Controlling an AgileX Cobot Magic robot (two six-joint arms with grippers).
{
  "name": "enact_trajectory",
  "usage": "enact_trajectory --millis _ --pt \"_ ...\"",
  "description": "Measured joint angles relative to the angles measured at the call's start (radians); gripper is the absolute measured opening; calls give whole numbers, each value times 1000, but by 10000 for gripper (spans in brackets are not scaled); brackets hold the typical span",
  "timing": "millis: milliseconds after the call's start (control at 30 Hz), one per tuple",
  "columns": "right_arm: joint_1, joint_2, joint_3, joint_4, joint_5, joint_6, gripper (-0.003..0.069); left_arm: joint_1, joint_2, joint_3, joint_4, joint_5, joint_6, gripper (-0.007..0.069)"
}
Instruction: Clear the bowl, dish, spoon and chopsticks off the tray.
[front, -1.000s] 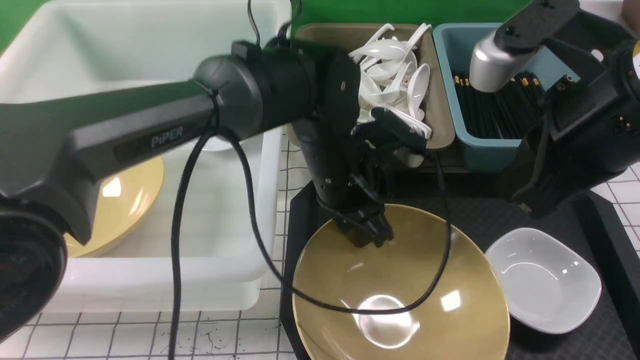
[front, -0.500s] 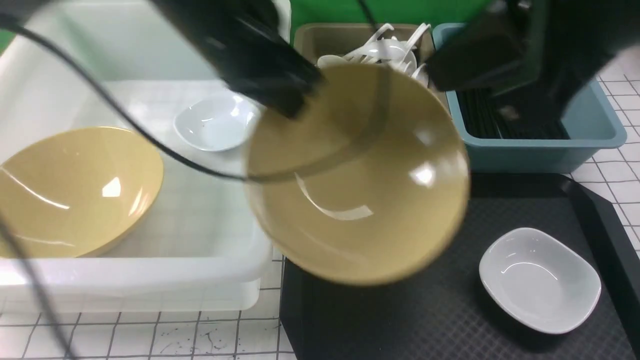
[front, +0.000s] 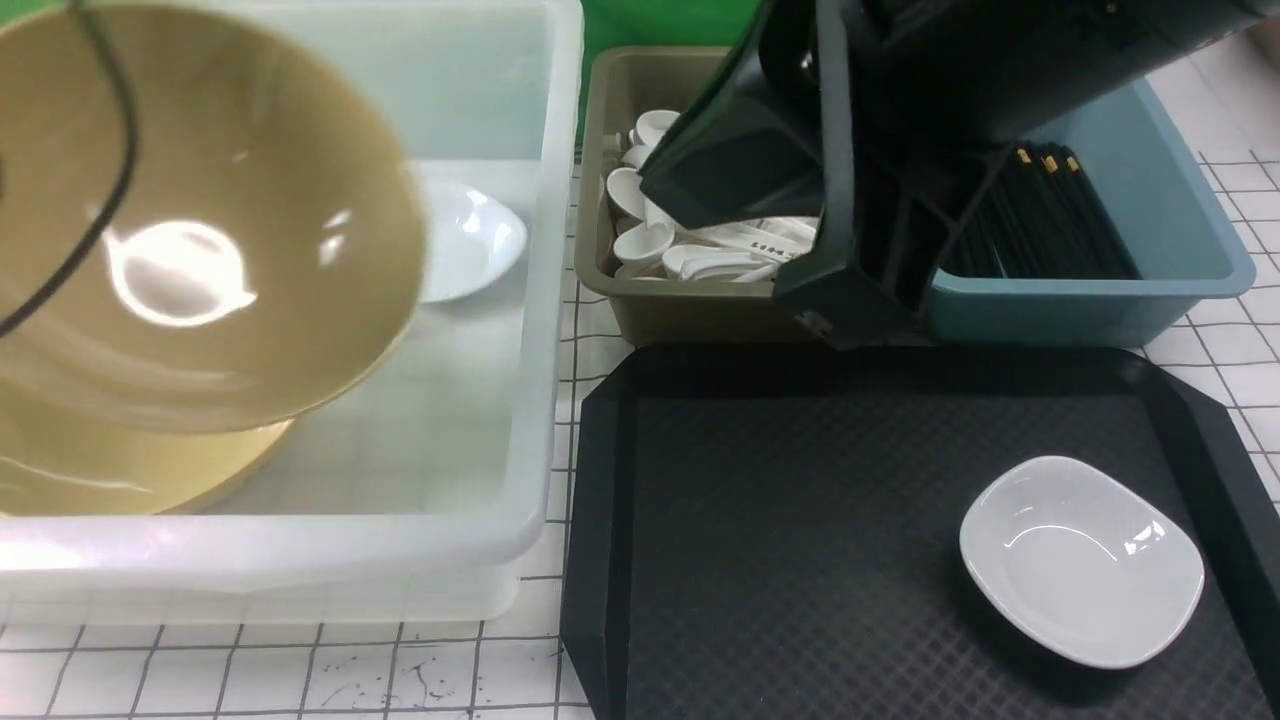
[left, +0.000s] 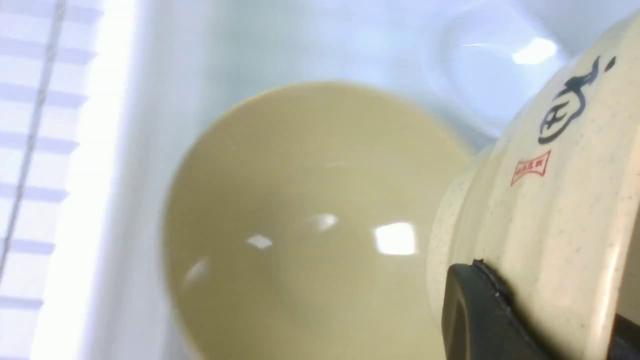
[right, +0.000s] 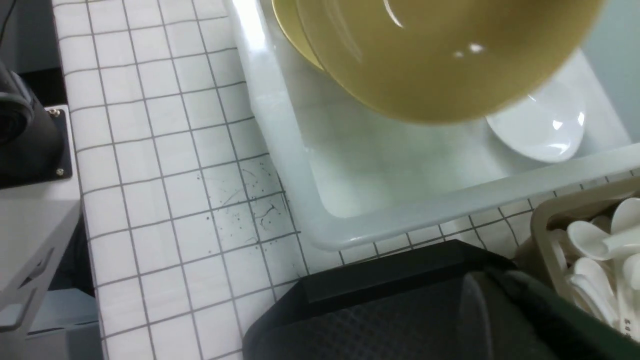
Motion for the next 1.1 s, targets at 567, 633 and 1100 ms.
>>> enact_trajectory --millis 567,633,1100 --pt "0 0 0 -9 2 -14 47 77 196 137 8 -168 -22 55" --pt "0 0 0 -9 3 -14 47 77 200 137 41 -167 -21 97" --pt "0 0 -1 -44 58 2 48 69 95 29 101 -65 -52 539"
